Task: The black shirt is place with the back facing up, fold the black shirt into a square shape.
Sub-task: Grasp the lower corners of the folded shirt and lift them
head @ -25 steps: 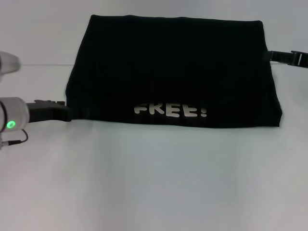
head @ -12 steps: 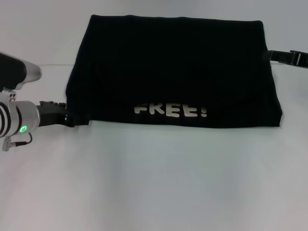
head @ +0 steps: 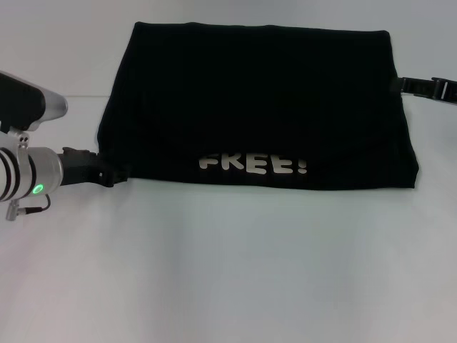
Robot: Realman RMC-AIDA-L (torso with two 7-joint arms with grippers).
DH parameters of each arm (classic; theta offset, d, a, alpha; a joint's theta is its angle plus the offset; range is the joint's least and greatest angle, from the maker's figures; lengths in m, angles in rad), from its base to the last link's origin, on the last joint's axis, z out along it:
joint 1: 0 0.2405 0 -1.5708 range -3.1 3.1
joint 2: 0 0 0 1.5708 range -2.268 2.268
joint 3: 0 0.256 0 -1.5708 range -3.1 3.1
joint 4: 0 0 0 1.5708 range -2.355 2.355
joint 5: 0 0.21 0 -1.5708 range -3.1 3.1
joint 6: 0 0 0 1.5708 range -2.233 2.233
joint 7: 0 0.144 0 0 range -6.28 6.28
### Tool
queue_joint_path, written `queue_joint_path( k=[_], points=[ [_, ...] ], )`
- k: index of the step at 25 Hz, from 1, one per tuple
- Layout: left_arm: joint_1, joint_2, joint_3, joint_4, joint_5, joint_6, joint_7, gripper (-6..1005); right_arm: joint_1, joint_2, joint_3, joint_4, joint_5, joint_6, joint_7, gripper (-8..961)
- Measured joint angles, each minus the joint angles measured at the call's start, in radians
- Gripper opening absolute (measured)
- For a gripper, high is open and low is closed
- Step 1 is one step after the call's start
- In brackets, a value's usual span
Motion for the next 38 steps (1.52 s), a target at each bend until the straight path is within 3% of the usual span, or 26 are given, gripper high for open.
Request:
queue_joint_path(
  k=[4, 7, 13, 18, 23, 27, 33, 38],
  points=[
    [0.0, 0.001, 0.0, -0.003, 0.001, -0.001, -0.002, 627, 0.0, 0.0, 0.0, 0.0, 0.0, 0.001, 0.0, 747],
    [0.0, 0.001, 0.0, -0.005, 0.003, -0.003, -0.002, 392, 0.0, -0.002, 0.0, 0.0, 0.0, 0.0, 0.0, 747],
    [-0.001, 0.003, -0.007, -0.006, 0.012, -0.005, -0.002, 146, -0.002, -0.004, -0.004, 0.0, -0.001, -0.004, 0.0, 741],
    [-0.001, 0.003, -0.007, -0.005, 0.012, -0.006, -0.002, 6, -0.004, -0.014, -0.015, 0.0, -0.02, -0.008, 0.01, 736],
    [-0.001, 0.003, -0.007, 0.009, 0.012, 0.007, -0.002, 6, -0.009, -0.048, -0.082, 0.0, -0.127, -0.071, 0.089, 730],
    [-0.001, 0.003, -0.006, 0.012, 0.012, 0.012, -0.004, 5, -0.019, -0.059, -0.102, 0.0, -0.182, -0.123, 0.129, 728],
    [-0.003, 0.003, -0.006, 0.013, 0.011, 0.011, -0.004, 5, -0.041, -0.054, -0.104, 0.008, -0.22, -0.113, 0.147, 729],
    [-0.004, 0.003, -0.009, 0.012, 0.006, 0.009, -0.004, 6, -0.047, -0.03, -0.104, 0.011, -0.224, -0.052, 0.145, 730]
  ],
)
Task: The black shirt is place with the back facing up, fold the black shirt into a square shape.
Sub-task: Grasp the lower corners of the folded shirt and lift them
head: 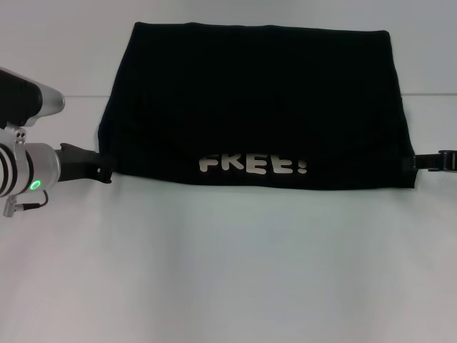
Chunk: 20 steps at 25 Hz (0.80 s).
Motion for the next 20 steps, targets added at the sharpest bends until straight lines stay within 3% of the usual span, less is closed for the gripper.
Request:
queue_joint_path(
  k=[9, 17, 20],
  points=[
    [-0.001, 0.0, -0.008, -0.001, -0.005, -0.011, -0.001, 6, 0.025, 0.029, -0.02, 0.062, -0.006, 0.13, -0.009, 729],
    [-0.004, 0.001, -0.012, -0.002, -0.005, -0.011, -0.002, 6, 0.046, 0.056, -0.099, 0.083, -0.006, 0.191, -0.01, 729],
    [-0.004, 0.002, -0.012, -0.002, -0.005, -0.011, -0.002, 5, 0.048, 0.056, -0.117, 0.082, -0.006, 0.188, -0.01, 626]
  ],
)
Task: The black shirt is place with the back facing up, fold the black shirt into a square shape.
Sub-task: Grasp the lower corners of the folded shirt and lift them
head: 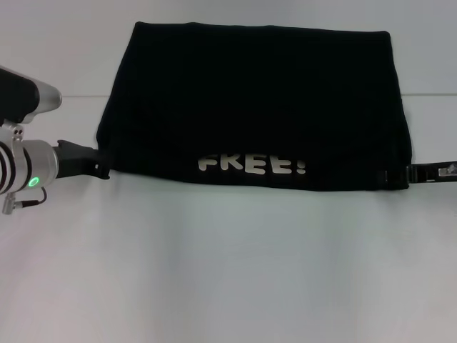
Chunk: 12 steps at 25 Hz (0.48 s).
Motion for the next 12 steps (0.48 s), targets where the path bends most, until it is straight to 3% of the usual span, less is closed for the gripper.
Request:
queue_joint_path(
  k=[12],
  points=[
    [0.003, 0.0, 0.0, 0.001, 0.004, 0.005, 0.0, 5, -0.011, -0.016, 0.005, -0.005, 0.008, -0.026, 0.002, 140]
  ],
)
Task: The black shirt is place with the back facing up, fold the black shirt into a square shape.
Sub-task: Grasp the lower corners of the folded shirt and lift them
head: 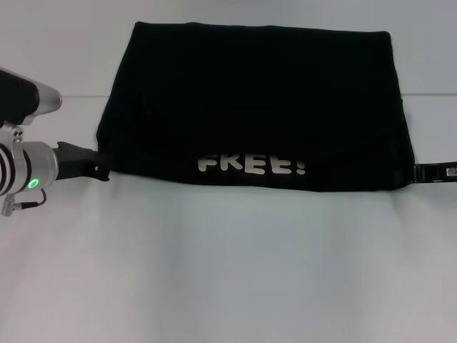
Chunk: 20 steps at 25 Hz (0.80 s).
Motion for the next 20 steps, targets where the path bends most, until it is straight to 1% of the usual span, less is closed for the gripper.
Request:
queue_joint_path(
  k=[1, 5, 7, 11, 13, 16, 18, 20],
  points=[
    [0.002, -0.001, 0.0, 0.002, 0.0, 0.003, -0.001, 5, -0.002, 0.0, 0.0, -0.002, 0.0, -0.004, 0.0, 98],
    [0.014, -0.005, 0.001, 0.031, 0.004, 0.039, -0.036, 5, -0.019, -0.001, 0.002, -0.035, 0.0, -0.039, -0.001, 68],
    [0.024, -0.008, 0.0, 0.058, -0.001, 0.084, -0.044, 5, -0.035, -0.002, 0.009, -0.067, 0.0, -0.068, -0.001, 53],
    [0.061, -0.02, -0.002, 0.15, -0.026, 0.23, -0.074, 5, -0.064, -0.003, 0.022, -0.129, 0.0, -0.127, -0.005, 30],
    [0.079, -0.024, -0.002, 0.188, -0.035, 0.28, -0.107, 5, -0.076, -0.008, 0.022, -0.145, 0.0, -0.155, -0.013, 30],
    [0.104, -0.026, -0.008, 0.219, -0.062, 0.35, -0.138, 6, -0.098, -0.023, 0.022, -0.161, 0.0, -0.21, -0.035, 31],
    [0.119, -0.024, -0.039, 0.229, -0.087, 0.416, -0.141, 6, -0.116, -0.032, 0.03, -0.168, 0.0, -0.254, -0.071, 31],
    [0.125, -0.02, -0.091, 0.229, -0.1, 0.483, -0.134, 6, -0.135, -0.035, 0.053, -0.169, 0.0, -0.282, -0.114, 31]
  ],
)
